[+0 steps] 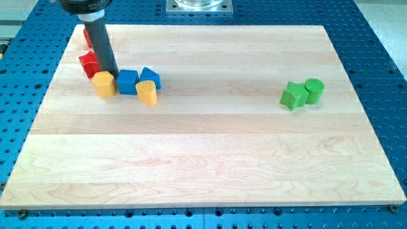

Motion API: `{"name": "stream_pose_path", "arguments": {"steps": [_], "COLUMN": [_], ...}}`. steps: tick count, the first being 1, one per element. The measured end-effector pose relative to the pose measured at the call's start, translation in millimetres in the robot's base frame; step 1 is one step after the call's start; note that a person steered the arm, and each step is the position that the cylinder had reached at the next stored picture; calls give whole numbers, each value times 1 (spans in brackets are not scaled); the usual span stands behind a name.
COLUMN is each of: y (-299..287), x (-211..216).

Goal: Push red star into the red circle

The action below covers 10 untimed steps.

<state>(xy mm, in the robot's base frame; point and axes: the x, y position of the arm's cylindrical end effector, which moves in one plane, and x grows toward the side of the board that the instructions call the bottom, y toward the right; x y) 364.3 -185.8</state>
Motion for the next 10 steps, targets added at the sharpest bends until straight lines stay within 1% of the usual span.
{"name": "stream_pose_path", "arguments": {"steps": [1,2,3,5,6,7,8,9,10], "y": [-11,-16,5,-18,-67,-52,-38,-16,62], "x": [2,-42,-33,1,-15,-56,-37,-1,21]}}
